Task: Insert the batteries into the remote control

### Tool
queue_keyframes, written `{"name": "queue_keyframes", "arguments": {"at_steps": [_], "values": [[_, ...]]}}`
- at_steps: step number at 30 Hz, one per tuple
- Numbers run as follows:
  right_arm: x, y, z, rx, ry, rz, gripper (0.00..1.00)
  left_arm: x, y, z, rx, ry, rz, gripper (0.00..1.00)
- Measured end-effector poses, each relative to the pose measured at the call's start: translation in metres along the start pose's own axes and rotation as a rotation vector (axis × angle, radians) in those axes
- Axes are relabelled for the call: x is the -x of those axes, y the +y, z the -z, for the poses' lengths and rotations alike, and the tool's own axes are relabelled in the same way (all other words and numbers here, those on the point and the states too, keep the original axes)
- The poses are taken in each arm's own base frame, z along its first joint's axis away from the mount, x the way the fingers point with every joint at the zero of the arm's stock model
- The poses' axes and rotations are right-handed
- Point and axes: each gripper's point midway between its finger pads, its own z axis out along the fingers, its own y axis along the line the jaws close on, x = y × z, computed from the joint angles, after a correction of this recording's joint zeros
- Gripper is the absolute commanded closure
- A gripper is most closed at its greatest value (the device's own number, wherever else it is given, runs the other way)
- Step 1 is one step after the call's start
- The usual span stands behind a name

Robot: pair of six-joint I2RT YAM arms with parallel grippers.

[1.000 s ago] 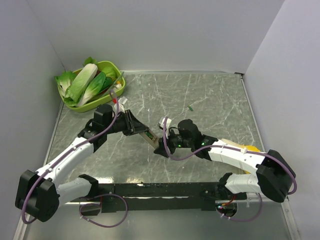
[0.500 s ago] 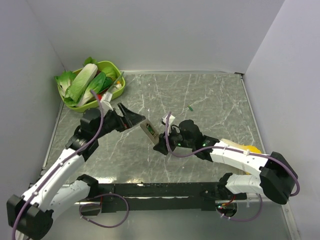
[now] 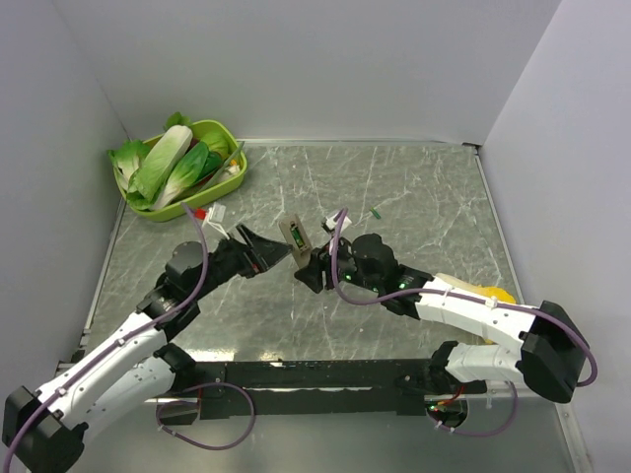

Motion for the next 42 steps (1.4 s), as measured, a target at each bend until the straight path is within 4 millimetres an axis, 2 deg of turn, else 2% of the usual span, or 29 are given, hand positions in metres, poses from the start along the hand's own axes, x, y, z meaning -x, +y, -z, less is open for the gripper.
{"name": "queue_keyframes", "arguments": {"at_steps": [3,6,9,16,25,28,29,31,32,34,35,37,38,40,41,42], "values": [[0.010,0.005,-0.001,-0.003,-0.027,-0.007,1.00,-0.004,-0.006,-0.006,-0.022,0.003,-0.007,0.17],[0.018,0.010,-0.001,-0.009,-0.048,-0.010,1.00,-0.008,-0.005,-0.012,-0.022,0.011,-0.010,0.27],[0.026,0.013,-0.002,-0.016,-0.068,-0.009,1.00,-0.012,-0.003,-0.017,-0.020,0.017,-0.015,0.32],[0.032,0.023,-0.002,-0.017,-0.082,-0.008,1.00,-0.016,-0.006,-0.022,-0.043,0.020,-0.034,0.49],[0.037,0.030,-0.002,-0.027,-0.096,-0.010,1.00,-0.023,-0.009,-0.024,-0.061,0.037,-0.046,0.50],[0.036,0.030,-0.002,-0.036,-0.095,-0.015,1.00,-0.024,-0.009,-0.024,-0.066,0.033,-0.053,0.54],[0.035,0.030,-0.002,-0.040,-0.093,-0.015,1.00,-0.024,-0.009,-0.024,-0.069,0.031,-0.058,0.61],[0.033,0.029,-0.003,-0.045,-0.088,-0.020,1.00,-0.025,-0.009,-0.024,-0.073,0.030,-0.065,0.68],[0.033,0.029,-0.003,-0.048,-0.086,-0.021,1.00,-0.025,-0.009,-0.024,-0.076,0.029,-0.066,0.79],[0.031,0.029,-0.003,-0.049,-0.079,-0.026,1.00,-0.026,-0.009,-0.024,-0.080,0.030,-0.073,0.90],[0.030,0.029,-0.003,-0.049,-0.077,-0.032,0.95,-0.026,-0.010,-0.024,-0.084,0.030,-0.078,0.99],[0.030,0.030,-0.003,-0.046,-0.079,-0.037,0.88,-0.026,-0.012,-0.023,-0.096,0.030,-0.089,0.99],[0.031,0.030,-0.003,-0.044,-0.079,-0.038,0.76,-0.026,-0.013,-0.023,-0.100,0.030,-0.092,0.99],[0.031,0.031,-0.003,-0.040,-0.078,-0.037,0.63,-0.026,-0.013,-0.022,-0.101,0.029,-0.104,0.99],[0.030,0.032,-0.003,-0.035,-0.075,-0.036,0.52,-0.026,-0.013,-0.021,-0.100,0.029,-0.114,0.99],[0.029,0.032,-0.003,-0.031,-0.070,-0.034,0.48,-0.026,-0.012,-0.021,-0.096,0.030,-0.120,0.99]]}}
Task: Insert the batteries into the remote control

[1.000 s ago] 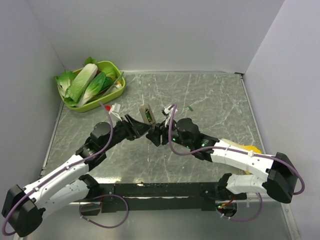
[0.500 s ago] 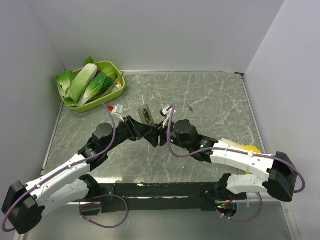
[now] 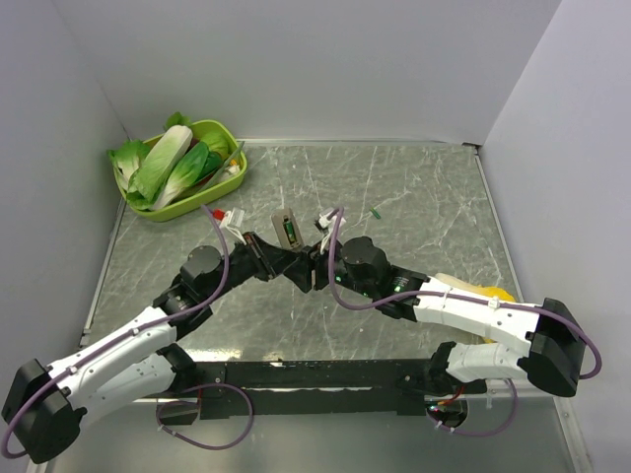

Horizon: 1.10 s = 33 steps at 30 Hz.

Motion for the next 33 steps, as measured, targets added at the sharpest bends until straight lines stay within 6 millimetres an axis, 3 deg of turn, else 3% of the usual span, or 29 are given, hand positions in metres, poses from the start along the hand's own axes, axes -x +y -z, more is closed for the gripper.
{"name": "queue_keyframes", "arguments": {"at_steps": [2,7,13,16,22,33], "values": [[-0.002,0.001,0.001,0.009,0.012,0.005,0.36,-0.001,0.001,0.002,0.008,0.002,-0.018,0.99],[-0.003,-0.001,0.015,0.007,0.033,0.010,0.35,-0.004,0.013,0.008,0.057,0.010,-0.101,0.99],[0.042,-0.014,0.049,-0.039,-0.119,-0.040,0.47,-0.027,0.047,0.013,0.133,0.069,-0.145,0.99],[0.054,-0.023,0.055,-0.075,-0.160,-0.084,0.56,-0.042,0.063,0.015,0.163,0.114,-0.143,0.99],[0.059,-0.036,0.036,-0.147,-0.113,-0.197,0.62,-0.052,0.066,0.014,0.154,0.159,-0.149,0.99],[0.057,-0.029,0.001,-0.116,0.009,-0.266,0.68,-0.061,0.061,0.012,0.113,0.204,-0.144,0.99]]}}
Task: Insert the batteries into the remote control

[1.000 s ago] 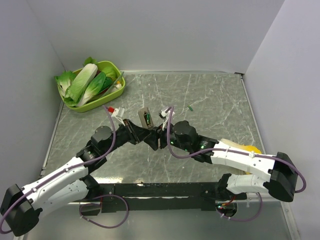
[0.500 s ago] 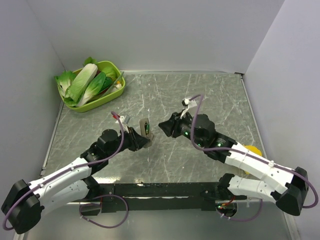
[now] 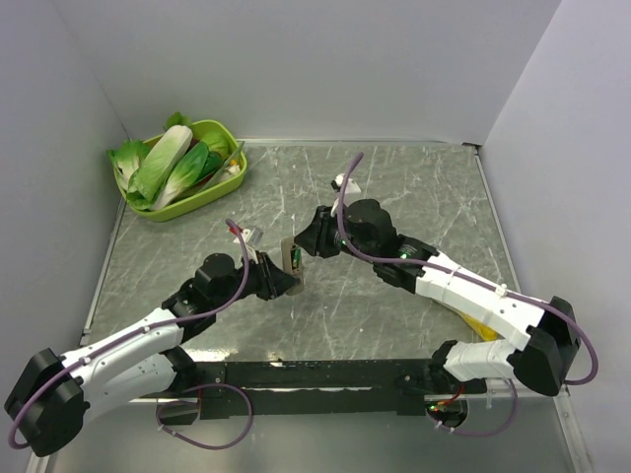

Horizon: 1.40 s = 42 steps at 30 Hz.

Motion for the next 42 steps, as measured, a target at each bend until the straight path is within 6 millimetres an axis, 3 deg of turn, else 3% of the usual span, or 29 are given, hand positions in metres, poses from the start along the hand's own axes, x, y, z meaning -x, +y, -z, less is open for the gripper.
{"name": "queue_keyframes", "arguments": {"at_steps": [9,21,28,42], "values": [[-0.021,-0.009,-0.004,-0.032,0.094,-0.018,0.67,0.004,-0.006,-0.001,-0.019,0.002,-0.003,0.99],[-0.029,-0.013,-0.008,-0.043,0.136,-0.021,0.67,0.006,-0.009,-0.003,-0.022,0.004,-0.003,0.99],[-0.027,-0.015,-0.009,-0.051,0.126,-0.004,0.98,0.008,-0.009,-0.003,-0.020,-0.002,-0.002,0.99],[-0.014,-0.009,-0.004,0.053,-0.009,0.177,1.00,0.017,-0.015,-0.005,-0.026,-0.007,0.000,0.99]]}}
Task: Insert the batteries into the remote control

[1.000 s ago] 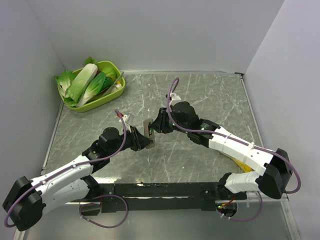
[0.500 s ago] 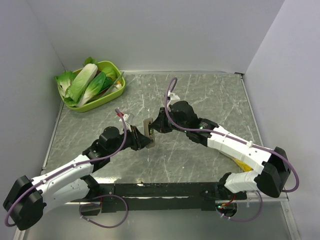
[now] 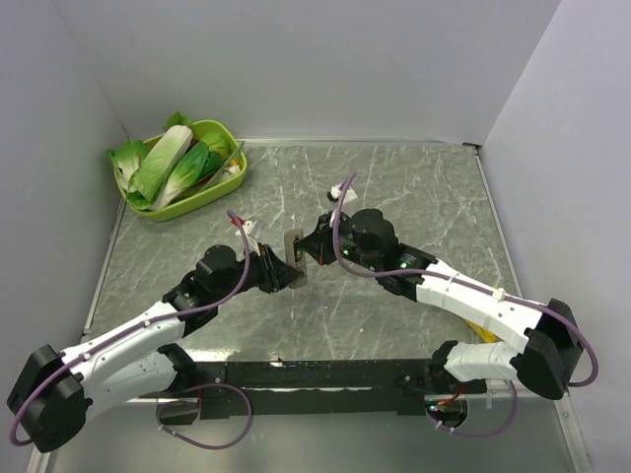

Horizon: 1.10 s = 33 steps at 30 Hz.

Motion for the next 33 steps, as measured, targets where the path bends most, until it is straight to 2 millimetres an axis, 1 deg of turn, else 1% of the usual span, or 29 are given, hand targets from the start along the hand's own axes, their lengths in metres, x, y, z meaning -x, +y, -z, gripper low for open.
{"name": "queue_keyframes", "arguments": {"at_steps": [7,13,18,24,33], "values": [[-0.004,0.007,-0.003,0.041,-0.033,0.136,1.00,-0.001,0.003,0.001,0.027,0.010,0.020,0.99],[-0.007,0.009,-0.003,0.035,-0.037,0.197,1.00,0.002,0.004,0.003,0.042,-0.003,0.029,0.99],[-0.004,0.009,-0.004,0.022,-0.056,0.194,1.00,0.007,0.004,0.006,0.054,-0.027,0.025,0.99],[-0.007,0.008,-0.004,0.014,-0.037,0.182,1.00,0.006,0.006,0.008,0.056,-0.025,0.003,0.99],[-0.004,0.015,-0.016,0.003,0.026,0.134,1.00,0.012,0.008,0.016,0.068,-0.054,-0.106,0.99]]}}
